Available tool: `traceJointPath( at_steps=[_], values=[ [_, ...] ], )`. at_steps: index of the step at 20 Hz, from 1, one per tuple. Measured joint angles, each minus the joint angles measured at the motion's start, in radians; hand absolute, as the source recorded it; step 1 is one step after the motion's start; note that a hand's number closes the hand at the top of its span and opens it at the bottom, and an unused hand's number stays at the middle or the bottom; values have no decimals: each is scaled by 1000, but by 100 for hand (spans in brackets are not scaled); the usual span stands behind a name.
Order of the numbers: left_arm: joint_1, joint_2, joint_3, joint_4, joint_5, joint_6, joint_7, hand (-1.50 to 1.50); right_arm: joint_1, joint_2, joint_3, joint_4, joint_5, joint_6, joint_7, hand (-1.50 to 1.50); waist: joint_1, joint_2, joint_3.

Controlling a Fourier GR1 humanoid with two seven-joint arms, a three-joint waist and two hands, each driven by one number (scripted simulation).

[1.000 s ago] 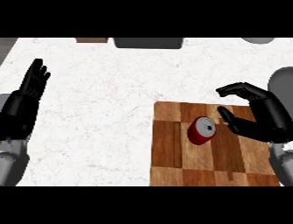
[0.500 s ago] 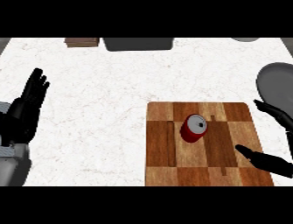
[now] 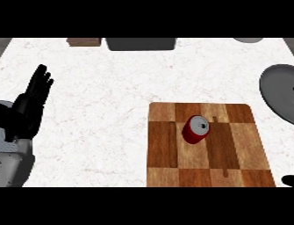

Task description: Pick the can from the cutting board and place it in the pan

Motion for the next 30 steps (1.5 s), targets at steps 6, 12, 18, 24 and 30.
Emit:
traceJointPath(
  at_steps=[6,12,18,24,30],
  values=[
    [-13,-25,-11,10,-25,0,-3,0,-180,-95,-34,-74,-74,113,284,-150,20,3,1],
    [-20,-17,14,-11,-20,-31,18,0,-402,-38,70,-47,-43,162,459,-150,32,5,2],
    [-36,-42,16,-5,-46,-22,31,0,-522,81,169,-55,-55,210,563,-150,27,5,3],
    [-37,-57,35,9,-59,-35,19,0,-574,203,258,-37,39,244,676,-150,23,4,3],
    [-26,-74,43,2,-78,-46,19,0,-583,303,281,2,137,274,748,-150,20,3,3]
  ],
)
